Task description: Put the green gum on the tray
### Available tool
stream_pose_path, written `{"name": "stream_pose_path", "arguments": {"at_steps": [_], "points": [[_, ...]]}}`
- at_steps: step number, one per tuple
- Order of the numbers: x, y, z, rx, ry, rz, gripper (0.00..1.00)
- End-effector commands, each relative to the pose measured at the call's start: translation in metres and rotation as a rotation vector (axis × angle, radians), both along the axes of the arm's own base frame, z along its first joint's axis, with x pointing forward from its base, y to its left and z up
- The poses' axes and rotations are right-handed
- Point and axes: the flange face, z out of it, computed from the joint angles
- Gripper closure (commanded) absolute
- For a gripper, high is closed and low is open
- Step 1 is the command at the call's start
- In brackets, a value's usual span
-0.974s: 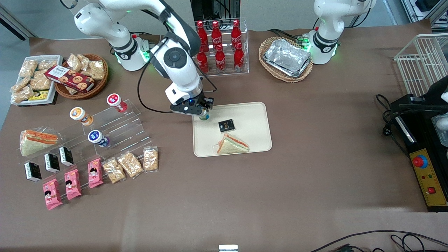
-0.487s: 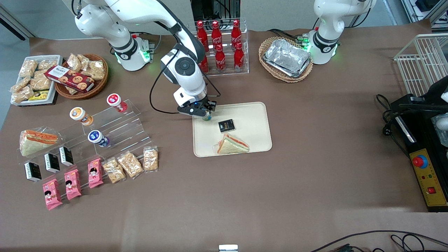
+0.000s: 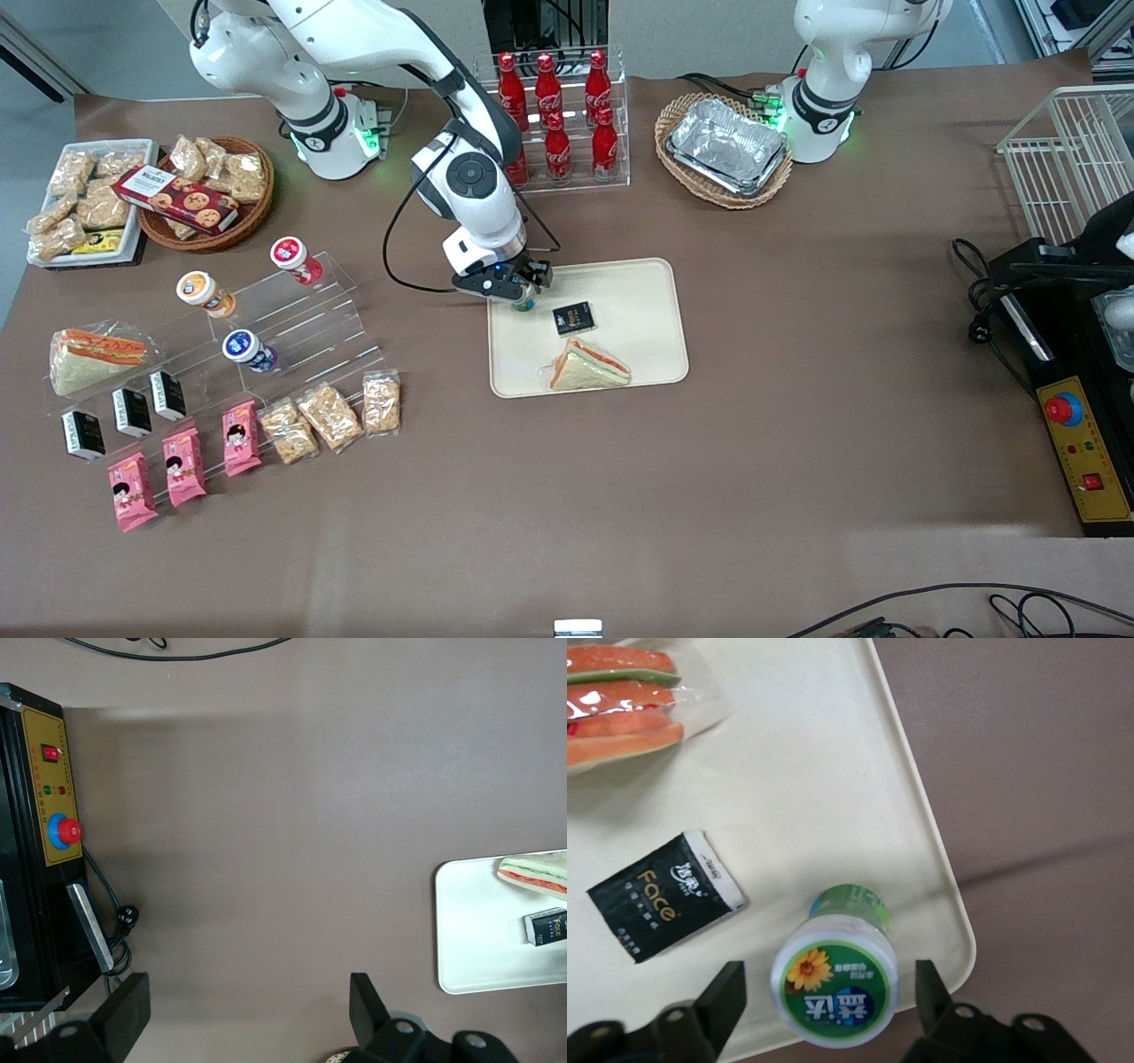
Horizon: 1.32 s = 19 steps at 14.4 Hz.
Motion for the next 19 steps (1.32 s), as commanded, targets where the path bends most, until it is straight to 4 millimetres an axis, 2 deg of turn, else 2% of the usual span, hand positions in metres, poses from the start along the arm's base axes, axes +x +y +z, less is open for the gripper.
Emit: {"name": "stream_pose_path", "arguments": {"at_steps": [1, 3, 5, 7, 8, 11, 14, 15, 16, 19], "points": [[0.002, 0.003, 0.006, 0.013, -0.023, -0.011, 0.00], [0.010, 0.002, 0.032, 0.025, -0.031, -0.011, 0.00], [0.020, 0.005, 0.073, 0.006, 0.001, -0.007, 0.00], [0.042, -0.004, 0.128, -0.005, 0.027, -0.010, 0.00], [0.047, -0.009, 0.152, -0.001, 0.028, -0.004, 0.00], [0.063, -0.044, 0.237, 0.019, 0.034, 0.035, 0.00], [0.073, -0.087, 0.326, 0.001, 0.068, 0.154, 0.00], [0.077, -0.103, 0.345, 0.000, 0.065, 0.188, 0.00], [0.085, -0.124, 0.353, 0.003, 0.053, 0.203, 0.00], [0.124, -0.218, 0.367, 0.016, 0.013, 0.271, 0.00]]}}
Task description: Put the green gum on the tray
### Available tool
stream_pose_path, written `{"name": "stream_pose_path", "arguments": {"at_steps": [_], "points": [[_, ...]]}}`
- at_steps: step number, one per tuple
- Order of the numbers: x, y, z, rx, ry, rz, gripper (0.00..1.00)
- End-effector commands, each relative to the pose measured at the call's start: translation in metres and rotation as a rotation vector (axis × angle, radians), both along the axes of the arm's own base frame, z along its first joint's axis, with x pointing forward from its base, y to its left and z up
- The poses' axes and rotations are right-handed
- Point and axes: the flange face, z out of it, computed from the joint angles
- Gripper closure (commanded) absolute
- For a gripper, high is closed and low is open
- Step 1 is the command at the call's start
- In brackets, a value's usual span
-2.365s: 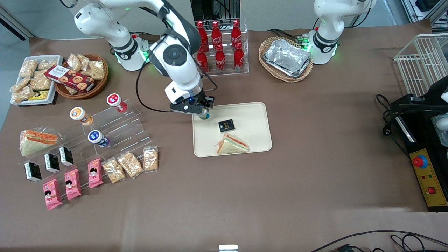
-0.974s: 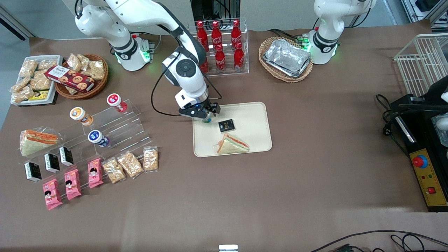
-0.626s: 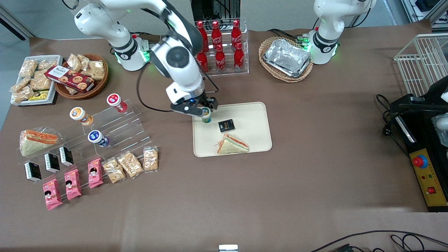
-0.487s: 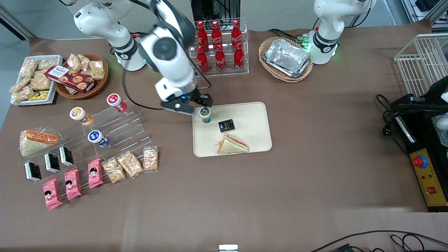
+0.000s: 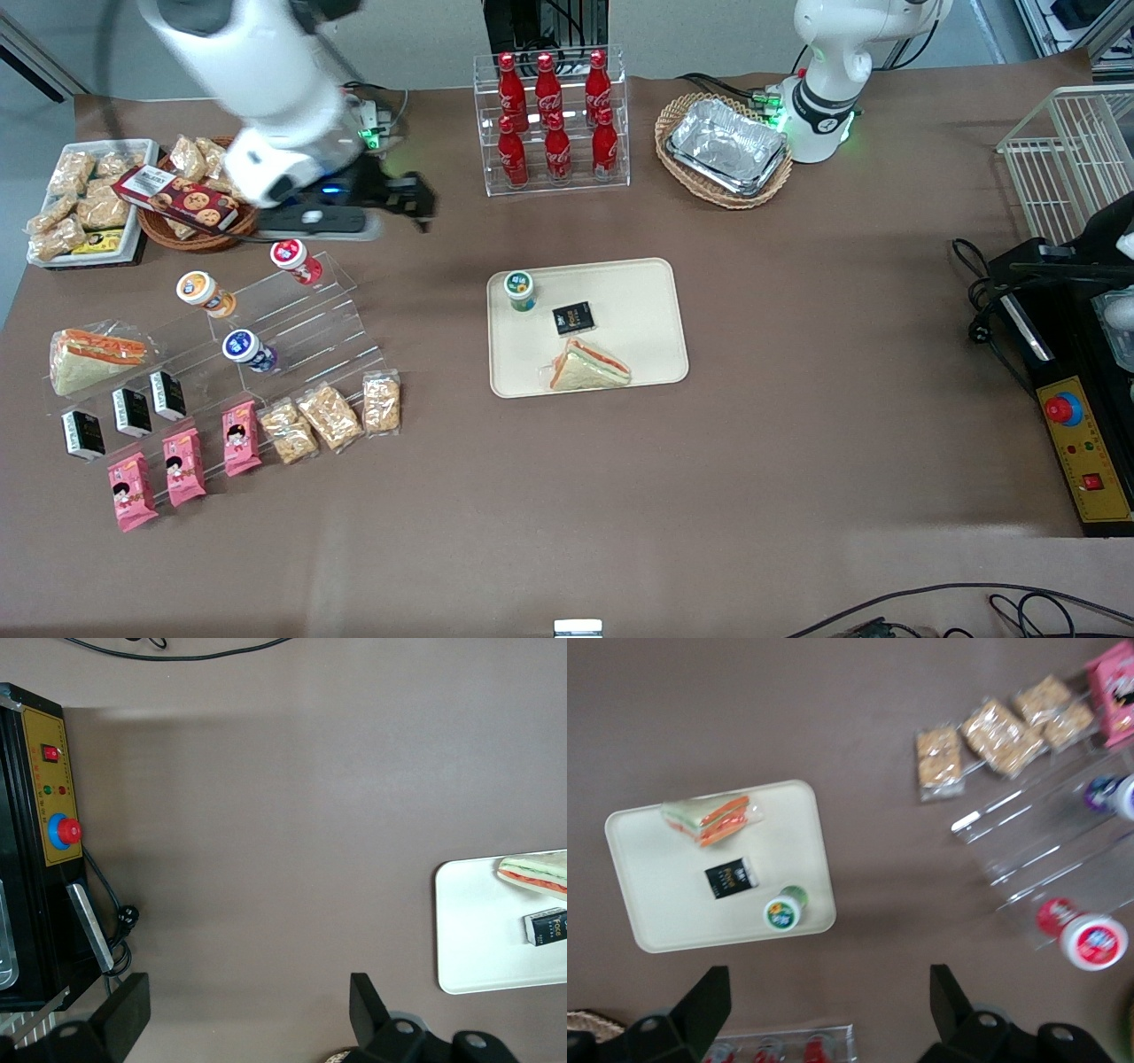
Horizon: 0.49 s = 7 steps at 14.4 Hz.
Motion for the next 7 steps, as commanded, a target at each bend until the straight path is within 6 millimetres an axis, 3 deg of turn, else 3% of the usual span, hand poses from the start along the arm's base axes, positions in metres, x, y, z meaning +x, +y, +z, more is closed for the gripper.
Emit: {"name": "stream_pose_path", "arguments": {"at_steps": [1, 4, 5, 7], "points": [[0.042, -0.098, 0.006, 0.009, -0.017, 0.132, 0.00], [0.060, -0.188, 0.017, 0.011, -0.032, 0.196, 0.00], [0.061, -0.208, 0.023, 0.012, -0.022, 0.191, 0.00], [0.060, -0.222, 0.027, 0.002, -0.007, 0.172, 0.00]]}}
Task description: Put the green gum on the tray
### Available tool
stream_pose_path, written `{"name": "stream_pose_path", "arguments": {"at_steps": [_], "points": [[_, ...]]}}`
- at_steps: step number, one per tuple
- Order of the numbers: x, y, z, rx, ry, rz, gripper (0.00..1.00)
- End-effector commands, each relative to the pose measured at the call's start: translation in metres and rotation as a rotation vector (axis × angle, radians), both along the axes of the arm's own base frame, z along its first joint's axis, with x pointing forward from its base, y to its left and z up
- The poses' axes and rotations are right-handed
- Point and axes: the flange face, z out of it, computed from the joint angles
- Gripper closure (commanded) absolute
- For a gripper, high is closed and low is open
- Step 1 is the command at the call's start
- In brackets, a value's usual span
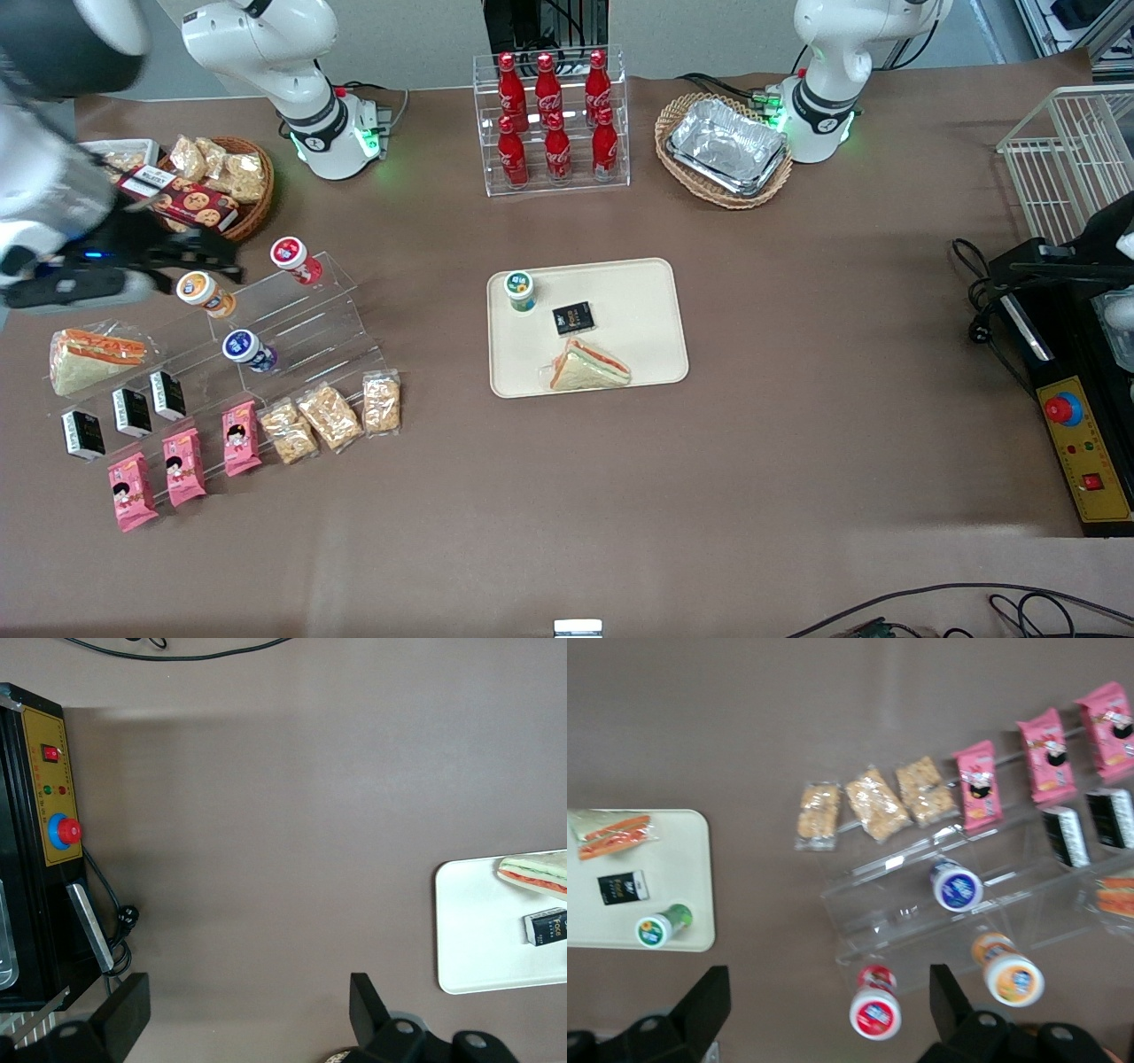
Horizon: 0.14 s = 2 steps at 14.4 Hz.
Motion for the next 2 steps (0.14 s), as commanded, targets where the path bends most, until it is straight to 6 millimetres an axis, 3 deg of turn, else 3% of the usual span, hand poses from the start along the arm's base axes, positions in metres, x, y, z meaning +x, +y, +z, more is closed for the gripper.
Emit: {"name": "stream_pose_path", "arguments": {"at_steps": [1, 2], "points": [[0.0005, -0.0153, 0.0158, -0.011, 0.016, 0.002, 0.00], [0.0015, -0.0240, 0.0151, -0.006, 0.018, -0.013, 0.00]]}}
